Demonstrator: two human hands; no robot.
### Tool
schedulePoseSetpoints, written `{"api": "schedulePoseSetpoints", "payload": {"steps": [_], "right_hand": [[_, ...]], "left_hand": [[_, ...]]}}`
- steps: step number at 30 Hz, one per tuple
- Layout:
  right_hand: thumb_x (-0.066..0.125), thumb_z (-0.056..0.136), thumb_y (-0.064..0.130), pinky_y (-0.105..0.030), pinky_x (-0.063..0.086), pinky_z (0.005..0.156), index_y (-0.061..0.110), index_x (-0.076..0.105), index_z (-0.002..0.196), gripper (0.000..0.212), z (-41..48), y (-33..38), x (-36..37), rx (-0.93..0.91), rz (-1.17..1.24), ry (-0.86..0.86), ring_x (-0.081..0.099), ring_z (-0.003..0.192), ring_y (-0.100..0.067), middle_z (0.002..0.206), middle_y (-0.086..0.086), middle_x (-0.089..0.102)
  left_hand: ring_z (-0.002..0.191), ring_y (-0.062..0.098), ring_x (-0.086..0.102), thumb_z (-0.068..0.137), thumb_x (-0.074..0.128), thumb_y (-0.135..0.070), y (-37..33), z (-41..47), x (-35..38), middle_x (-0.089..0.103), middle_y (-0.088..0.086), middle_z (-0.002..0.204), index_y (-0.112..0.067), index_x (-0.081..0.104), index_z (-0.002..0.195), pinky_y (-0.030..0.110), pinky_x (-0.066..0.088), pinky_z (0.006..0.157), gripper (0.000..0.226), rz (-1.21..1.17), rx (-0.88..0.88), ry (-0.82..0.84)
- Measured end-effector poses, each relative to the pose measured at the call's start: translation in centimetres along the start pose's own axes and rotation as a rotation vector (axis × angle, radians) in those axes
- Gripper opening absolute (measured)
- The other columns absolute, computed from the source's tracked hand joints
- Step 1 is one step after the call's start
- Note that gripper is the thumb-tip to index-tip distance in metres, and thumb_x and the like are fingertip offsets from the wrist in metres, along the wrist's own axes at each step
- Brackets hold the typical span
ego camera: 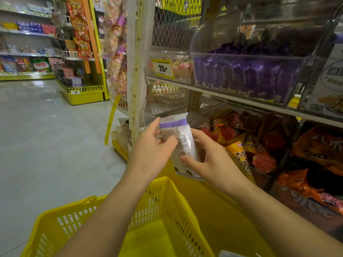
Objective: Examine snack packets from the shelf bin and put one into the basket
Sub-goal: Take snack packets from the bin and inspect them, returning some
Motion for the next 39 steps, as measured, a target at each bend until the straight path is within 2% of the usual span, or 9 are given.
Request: {"api": "schedulePoseSetpoints", "payload": {"steps": [7, 11, 15, 18, 21, 23, 28, 34, 39], "right_hand": [[0.070, 0.084, 0.021, -0.041, 0.048, 0.087, 0.039, 0.044, 0.138, 0.062, -0.2, 1.0, 0.0, -0.061, -0.233, 0.017, 0.056, 0.104, -0.016, 0.114, 0.010, 0.064], [0.067, 0.085, 0.016, -0.014, 0.037, 0.076, 0.038, 0.047, 0.135, 0.058, -0.4, 1.3, 0.1, -0.106, -0.317, 0.029, 0.046, 0.090, -0.008, 0.100, 0.026, 0.055], [0.067, 0.082, 0.004, -0.012, 0.040, 0.085, 0.033, 0.051, 0.134, 0.061, -0.4, 1.4, 0.1, -0.132, -0.231, 0.026, 0.054, 0.104, 0.000, 0.118, 0.021, 0.061], [0.065, 0.081, 0.000, -0.007, 0.039, 0.085, 0.032, 0.052, 0.133, 0.062, -0.4, 1.4, 0.0, -0.144, -0.192, 0.004, 0.053, 0.107, 0.006, 0.116, 0.024, 0.059], [0.066, 0.083, 0.005, -0.019, 0.047, 0.088, 0.036, 0.051, 0.132, 0.060, -0.4, 1.2, 0.2, -0.110, -0.127, 0.011, 0.057, 0.107, 0.005, 0.117, 0.022, 0.062], [0.067, 0.085, 0.008, -0.025, 0.049, 0.090, 0.036, 0.051, 0.133, 0.057, -0.4, 1.1, 0.4, -0.084, -0.080, 0.026, 0.058, 0.107, 0.005, 0.117, 0.021, 0.063], [0.066, 0.086, 0.012, -0.030, 0.052, 0.089, 0.035, 0.053, 0.133, 0.054, -0.3, 0.7, 0.5, -0.039, -0.031, 0.015, 0.060, 0.103, 0.002, 0.115, 0.018, 0.066], [0.067, 0.086, 0.007, -0.029, 0.054, 0.087, 0.028, 0.056, 0.133, 0.052, -0.2, 0.6, 0.2, 0.025, 0.095, -0.021, 0.063, 0.100, 0.001, 0.113, 0.013, 0.068], [0.064, 0.090, 0.009, -0.030, 0.056, 0.086, 0.031, 0.056, 0.129, 0.046, -0.2, 0.4, 0.0, 0.059, 0.193, -0.016, 0.065, 0.101, 0.000, 0.113, 0.013, 0.069]], "left_hand": [[0.097, -0.002, 0.066, 0.065, 0.058, -0.058, -0.5, 0.4, -1.4, 0.070, -0.026, 0.098, -0.033, 0.062, 0.126, 0.041, 0.056, 0.089, 0.067, -0.006, -0.039, -0.053], [0.106, 0.008, 0.065, 0.056, 0.059, -0.072, -0.5, 0.5, -1.8, 0.071, -0.014, 0.111, -0.031, 0.066, 0.120, 0.044, 0.054, 0.093, 0.077, 0.021, -0.060, -0.002], [0.101, 0.004, 0.065, 0.074, 0.065, -0.056, -0.8, 0.4, -1.8, 0.065, -0.010, 0.125, -0.028, 0.056, 0.135, 0.044, 0.054, 0.093, 0.067, 0.110, 0.000, 0.007], [0.092, -0.006, 0.062, 0.091, 0.059, -0.040, -0.8, 0.5, -1.9, 0.064, -0.007, 0.128, -0.027, 0.048, 0.142, 0.027, 0.052, 0.090, 0.053, 0.269, 0.111, -0.020], [0.081, -0.010, 0.056, 0.098, 0.050, -0.033, -1.1, 0.3, -1.8, 0.067, -0.004, 0.120, -0.024, 0.047, 0.142, 0.008, 0.040, 0.071, 0.045, 0.382, 0.187, -0.031], [0.085, -0.002, 0.060, 0.100, 0.047, -0.031, -0.9, 0.2, -1.7, 0.070, -0.002, 0.112, -0.024, 0.048, 0.142, 0.014, 0.042, 0.070, 0.043, 0.397, 0.186, -0.032], [0.087, 0.009, 0.068, 0.098, 0.049, -0.026, 0.3, 0.3, -0.5, 0.068, -0.011, 0.099, -0.031, 0.044, 0.144, 0.041, 0.058, 0.081, 0.046, 0.233, 0.102, 0.052], [0.089, -0.014, 0.062, 0.079, 0.062, -0.010, 1.8, 0.3, 0.8, 0.053, -0.043, 0.099, -0.035, 0.028, 0.150, 0.028, 0.056, 0.084, 0.083, 0.025, -0.041, 0.148], [0.097, -0.014, 0.062, 0.079, 0.071, -0.005, 2.5, 0.7, 0.6, 0.053, -0.039, 0.109, -0.034, 0.024, 0.151, 0.018, 0.057, 0.075, 0.091, -0.177, -0.107, 0.221]]}}
Point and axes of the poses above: each hand's wrist, its own z-axis towards the middle knuckle, its own x-axis out of the palm, y = z × x, the point moved 4 cm from there along z, towards the middle knuckle
